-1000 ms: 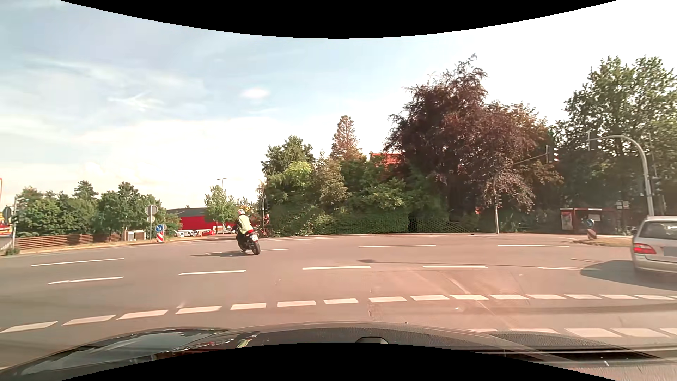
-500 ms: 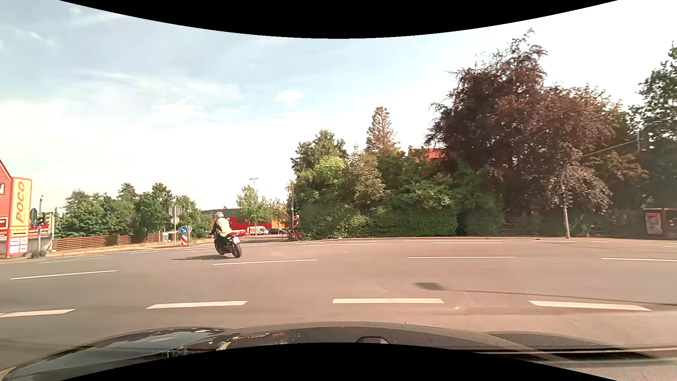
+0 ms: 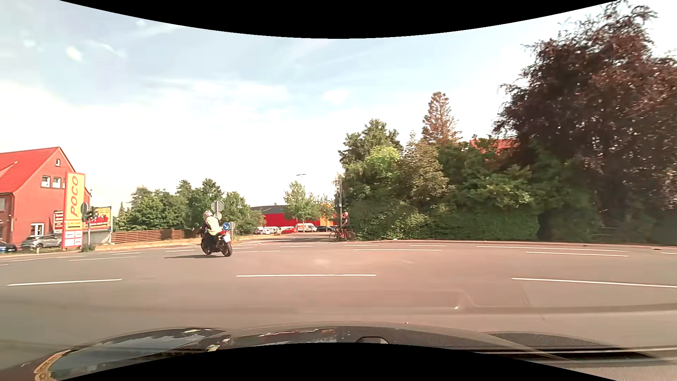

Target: Follow the waypoints while adhering to traffic rules and regulations

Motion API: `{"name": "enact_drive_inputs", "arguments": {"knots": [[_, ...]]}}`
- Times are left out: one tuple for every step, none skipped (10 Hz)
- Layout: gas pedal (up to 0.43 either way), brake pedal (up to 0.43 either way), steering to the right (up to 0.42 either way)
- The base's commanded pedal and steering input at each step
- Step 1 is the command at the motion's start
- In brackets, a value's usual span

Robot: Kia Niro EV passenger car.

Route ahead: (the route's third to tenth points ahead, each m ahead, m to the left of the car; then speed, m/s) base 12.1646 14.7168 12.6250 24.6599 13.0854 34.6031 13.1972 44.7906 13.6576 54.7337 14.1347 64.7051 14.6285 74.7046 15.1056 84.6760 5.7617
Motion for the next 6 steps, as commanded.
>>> {"name": "enact_drive_inputs", "arguments": {"knots": [[0.118, 0.000, -0.262], [0.118, 0.000, -0.268], [0.118, 0.000, -0.272], [0.118, 0.000, -0.275], [0.118, 0.000, -0.276], [0.138, 0.000, -0.281]]}}
